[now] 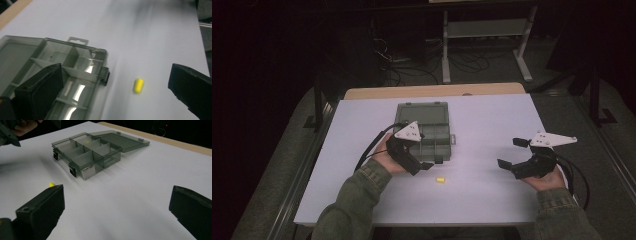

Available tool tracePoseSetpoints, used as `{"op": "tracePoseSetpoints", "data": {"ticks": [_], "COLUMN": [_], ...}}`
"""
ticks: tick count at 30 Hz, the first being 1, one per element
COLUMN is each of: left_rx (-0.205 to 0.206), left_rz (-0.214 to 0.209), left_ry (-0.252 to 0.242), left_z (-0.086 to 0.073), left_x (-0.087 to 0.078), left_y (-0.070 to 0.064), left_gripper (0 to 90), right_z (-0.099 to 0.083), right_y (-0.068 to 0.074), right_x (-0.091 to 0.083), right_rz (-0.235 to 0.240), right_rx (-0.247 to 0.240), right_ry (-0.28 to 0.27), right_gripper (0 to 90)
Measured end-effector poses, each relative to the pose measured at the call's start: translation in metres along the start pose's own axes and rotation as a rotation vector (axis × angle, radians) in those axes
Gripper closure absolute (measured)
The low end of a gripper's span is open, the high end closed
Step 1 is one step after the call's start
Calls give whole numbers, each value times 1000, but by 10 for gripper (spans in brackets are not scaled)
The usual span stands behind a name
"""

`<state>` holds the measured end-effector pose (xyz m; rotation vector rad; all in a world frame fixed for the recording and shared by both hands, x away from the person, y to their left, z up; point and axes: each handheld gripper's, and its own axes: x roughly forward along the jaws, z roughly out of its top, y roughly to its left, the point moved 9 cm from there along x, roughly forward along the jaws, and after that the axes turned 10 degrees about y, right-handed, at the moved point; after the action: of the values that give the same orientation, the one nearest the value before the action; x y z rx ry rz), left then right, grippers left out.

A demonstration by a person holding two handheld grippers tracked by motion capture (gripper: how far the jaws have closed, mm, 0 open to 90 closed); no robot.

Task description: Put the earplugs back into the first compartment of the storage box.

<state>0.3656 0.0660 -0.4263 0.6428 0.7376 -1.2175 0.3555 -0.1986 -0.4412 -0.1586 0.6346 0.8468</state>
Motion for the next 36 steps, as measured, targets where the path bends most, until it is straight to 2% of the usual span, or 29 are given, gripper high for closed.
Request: {"op": "tracePoseSetpoints", "data": {"ticks": [12,19,24,29,36], "left_rx": [66,82,95,104,106], "left_rz": [-69,-97,-113,-142,-143], "left_ry": [43,85,113,132,178], "left_z": [3,-3,-8,-11,-19], "left_x": [28,45,53,58,67], "left_y": [-28,-37,-40,-45,-44], "left_gripper": [2,5,48,132,228], "right_z": [0,-1,-1,-1,0], "right_y": [0,1,1,1,1], "right_x": [1,1,0,0,1], "right_rz": [1,2,2,3,3], "right_rx": [-1,-3,-1,-2,-4], "right_ry": [5,5,4,5,5], "right_gripper": [0,0,0,0,0]}}
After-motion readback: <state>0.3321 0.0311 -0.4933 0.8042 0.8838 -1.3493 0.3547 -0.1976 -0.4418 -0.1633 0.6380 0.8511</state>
